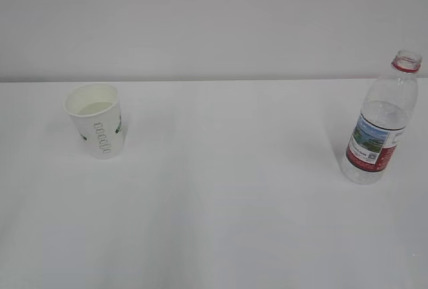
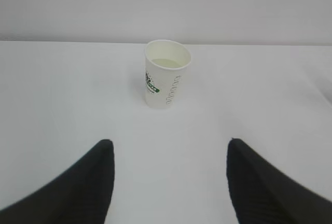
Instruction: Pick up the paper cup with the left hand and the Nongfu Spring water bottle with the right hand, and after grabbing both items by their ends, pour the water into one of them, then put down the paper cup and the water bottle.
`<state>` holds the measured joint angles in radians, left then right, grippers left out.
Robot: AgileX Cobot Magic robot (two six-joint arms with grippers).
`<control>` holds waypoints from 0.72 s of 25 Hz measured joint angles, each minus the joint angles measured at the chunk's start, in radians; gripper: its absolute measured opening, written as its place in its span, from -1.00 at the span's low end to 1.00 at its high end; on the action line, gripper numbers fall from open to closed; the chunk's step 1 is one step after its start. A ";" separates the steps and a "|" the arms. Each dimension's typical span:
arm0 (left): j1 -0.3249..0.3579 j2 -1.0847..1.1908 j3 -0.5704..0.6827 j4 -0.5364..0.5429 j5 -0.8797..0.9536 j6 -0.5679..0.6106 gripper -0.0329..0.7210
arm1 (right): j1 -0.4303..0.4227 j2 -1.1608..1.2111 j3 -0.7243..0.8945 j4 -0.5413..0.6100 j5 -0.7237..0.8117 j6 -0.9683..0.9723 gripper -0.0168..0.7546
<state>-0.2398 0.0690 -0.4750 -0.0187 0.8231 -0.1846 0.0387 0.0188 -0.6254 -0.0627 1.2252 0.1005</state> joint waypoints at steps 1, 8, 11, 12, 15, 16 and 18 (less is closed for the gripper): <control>0.000 -0.009 -0.005 -0.004 0.006 0.000 0.40 | 0.000 -0.005 0.000 0.002 0.011 -0.002 0.58; 0.000 -0.023 -0.030 -0.017 0.066 0.001 0.35 | 0.000 -0.036 0.000 0.002 0.040 -0.006 0.58; 0.000 -0.024 -0.063 -0.017 0.105 0.001 0.30 | 0.000 -0.036 0.000 0.002 0.042 -0.006 0.58; 0.000 -0.024 -0.073 -0.017 0.110 0.004 0.29 | 0.000 -0.036 0.000 0.002 0.044 -0.006 0.58; 0.000 -0.024 -0.100 -0.012 0.144 0.023 0.27 | 0.000 -0.036 0.000 0.002 0.047 -0.006 0.58; 0.000 -0.024 -0.106 -0.004 0.167 0.025 0.27 | 0.000 -0.036 0.000 0.002 0.047 -0.006 0.58; 0.000 -0.024 -0.113 0.002 0.213 0.027 0.27 | 0.000 -0.036 0.000 0.002 0.047 -0.006 0.58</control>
<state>-0.2398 0.0447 -0.5881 -0.0170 1.0363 -0.1576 0.0387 -0.0168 -0.6254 -0.0611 1.2720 0.0944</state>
